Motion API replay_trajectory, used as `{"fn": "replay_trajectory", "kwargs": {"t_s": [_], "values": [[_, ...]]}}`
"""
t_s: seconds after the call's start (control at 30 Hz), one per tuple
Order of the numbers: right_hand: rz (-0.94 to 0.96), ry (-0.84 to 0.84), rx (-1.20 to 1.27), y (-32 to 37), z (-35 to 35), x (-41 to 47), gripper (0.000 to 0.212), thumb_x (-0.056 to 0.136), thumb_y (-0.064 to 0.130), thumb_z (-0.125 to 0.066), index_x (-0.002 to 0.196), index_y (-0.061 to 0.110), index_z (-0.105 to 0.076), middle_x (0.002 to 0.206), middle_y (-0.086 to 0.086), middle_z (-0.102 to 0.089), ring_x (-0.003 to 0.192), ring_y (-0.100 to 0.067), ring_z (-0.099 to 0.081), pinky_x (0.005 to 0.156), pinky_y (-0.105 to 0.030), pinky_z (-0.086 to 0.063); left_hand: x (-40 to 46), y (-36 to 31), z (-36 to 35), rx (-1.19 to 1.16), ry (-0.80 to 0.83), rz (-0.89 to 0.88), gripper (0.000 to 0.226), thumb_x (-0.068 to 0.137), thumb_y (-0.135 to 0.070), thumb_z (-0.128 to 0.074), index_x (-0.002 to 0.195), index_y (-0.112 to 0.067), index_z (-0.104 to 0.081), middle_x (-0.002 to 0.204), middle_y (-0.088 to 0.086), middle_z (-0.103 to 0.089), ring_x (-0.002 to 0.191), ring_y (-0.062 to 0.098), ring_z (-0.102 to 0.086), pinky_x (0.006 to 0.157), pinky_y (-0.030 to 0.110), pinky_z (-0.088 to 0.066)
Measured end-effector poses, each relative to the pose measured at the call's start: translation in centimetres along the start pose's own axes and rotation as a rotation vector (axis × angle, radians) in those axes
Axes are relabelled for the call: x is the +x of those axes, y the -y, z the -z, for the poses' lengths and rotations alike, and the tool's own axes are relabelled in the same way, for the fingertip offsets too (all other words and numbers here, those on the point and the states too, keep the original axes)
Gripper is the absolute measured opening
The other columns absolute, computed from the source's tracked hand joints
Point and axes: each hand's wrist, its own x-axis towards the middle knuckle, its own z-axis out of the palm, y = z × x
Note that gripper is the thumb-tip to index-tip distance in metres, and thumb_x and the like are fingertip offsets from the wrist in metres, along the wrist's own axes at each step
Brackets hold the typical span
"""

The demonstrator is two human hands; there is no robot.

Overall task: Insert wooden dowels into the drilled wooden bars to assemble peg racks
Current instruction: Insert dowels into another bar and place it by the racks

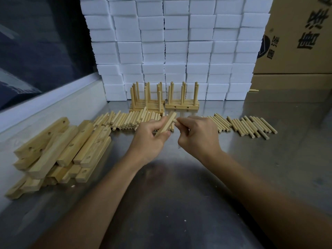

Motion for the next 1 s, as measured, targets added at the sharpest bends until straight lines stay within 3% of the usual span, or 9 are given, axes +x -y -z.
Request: {"fn": "replay_trajectory", "kwargs": {"t_s": [0.1, 0.17, 0.27, 0.33, 0.43, 0.53, 0.63, 0.77, 1.0], "values": [[-0.046, 0.032, 0.008, 0.0, 0.0, 0.1, 0.024, 0.094, 0.023, -0.057, 0.081, 0.013, -0.075, 0.062, -0.002, -0.064, 0.056, -0.022, -0.055, 0.057, -0.039, -0.049, -0.1, 0.0, -0.2, 0.022, 0.001, -0.003, 0.042, 0.094, -0.007, -0.063, 0.134, -0.020, -0.061, 0.116, 0.004, -0.063, 0.120, 0.044, -0.052, 0.099, 0.061, -0.043], [-0.097, 0.046, 0.047, 0.0, 0.1, 0.2, 0.022, 0.093, 0.021, -0.059, 0.082, 0.014, -0.076, 0.061, -0.002, -0.065, 0.056, -0.022, -0.057, 0.057, -0.039, -0.050, -0.1, 0.3, -0.3, 0.032, 0.007, -0.004, 0.041, 0.095, -0.007, -0.063, 0.133, -0.021, -0.062, 0.108, 0.007, -0.065, 0.116, 0.045, -0.055, 0.096, 0.061, -0.045], [-0.254, 0.088, 0.211, 0.1, -0.1, 0.3, 0.018, 0.091, 0.016, -0.063, 0.087, 0.017, -0.080, 0.061, 0.001, -0.069, 0.054, -0.013, -0.060, 0.059, -0.035, -0.055, 0.2, 0.7, -0.2, 0.078, 0.020, -0.029, 0.045, 0.095, -0.008, -0.062, 0.138, -0.019, -0.057, 0.088, 0.001, -0.058, 0.077, 0.029, -0.059, 0.062, 0.038, -0.051], [-0.410, 0.088, 0.399, 0.1, -0.3, 0.5, 0.015, 0.091, 0.015, -0.065, 0.087, 0.018, -0.080, 0.055, 0.007, -0.067, 0.048, -0.004, -0.058, 0.056, -0.030, -0.053, 0.5, 0.9, -0.1, 0.112, 0.019, -0.040, 0.047, 0.094, -0.008, -0.063, 0.140, -0.015, -0.055, 0.094, 0.001, -0.058, 0.070, 0.012, -0.052, 0.060, 0.025, -0.040], [-0.578, 0.124, 0.561, -0.4, -0.5, 0.9, 0.016, 0.090, 0.017, -0.069, 0.078, 0.018, -0.078, 0.054, 0.009, -0.067, 0.055, -0.001, -0.060, 0.060, -0.027, -0.048, 0.5, 1.0, -0.2, 0.141, 0.025, -0.041, 0.047, 0.094, -0.009, -0.064, 0.140, -0.014, -0.055, 0.094, -0.006, -0.057, 0.076, 0.007, -0.053, 0.068, 0.022, -0.039], [-0.467, 0.105, 0.518, -0.4, -0.7, 0.5, 0.015, 0.093, 0.017, -0.066, 0.088, 0.017, -0.080, 0.057, 0.007, -0.067, 0.053, -0.004, -0.058, 0.056, -0.031, -0.053, 0.5, 0.7, -0.1, 0.173, 0.027, -0.049, 0.045, 0.095, -0.011, -0.063, 0.139, -0.016, -0.056, 0.104, -0.007, -0.060, 0.087, 0.008, -0.055, 0.076, 0.024, -0.041], [-0.225, 0.035, 0.406, 0.6, -1.0, 0.2, 0.018, 0.096, 0.014, -0.062, 0.103, 0.014, -0.078, 0.065, 0.007, -0.068, 0.052, -0.006, -0.057, 0.053, -0.023, -0.049, 0.7, 0.3, 1.1, 0.187, 0.038, -0.049, 0.045, 0.096, -0.015, -0.061, 0.140, -0.025, -0.055, 0.104, -0.005, -0.065, 0.070, 0.005, -0.053, 0.065, 0.025, -0.042], [-0.011, 0.053, 0.160, 1.1, -1.6, -0.1, 0.021, 0.100, 0.022, -0.053, 0.100, 0.013, -0.072, 0.078, -0.003, -0.070, 0.063, -0.020, -0.061, 0.060, -0.040, -0.052, 0.2, 0.1, 2.5, 0.117, 0.108, 0.072, 0.044, 0.102, -0.024, -0.053, 0.145, -0.034, -0.047, 0.082, -0.008, -0.061, 0.050, 0.007, -0.057, 0.044, 0.021, -0.046], [-0.080, 0.027, -0.139, 1.4, -0.9, -0.3, 0.019, 0.096, 0.029, -0.052, 0.091, 0.020, -0.068, 0.071, 0.002, -0.065, 0.056, -0.021, -0.055, 0.047, -0.025, -0.027, -0.1, -0.1, 1.7, -0.071, 0.167, 0.130, 0.041, 0.105, -0.023, -0.045, 0.144, -0.034, -0.047, 0.061, -0.007, -0.053, 0.038, 0.013, -0.044, 0.032, 0.023, -0.033]]}}
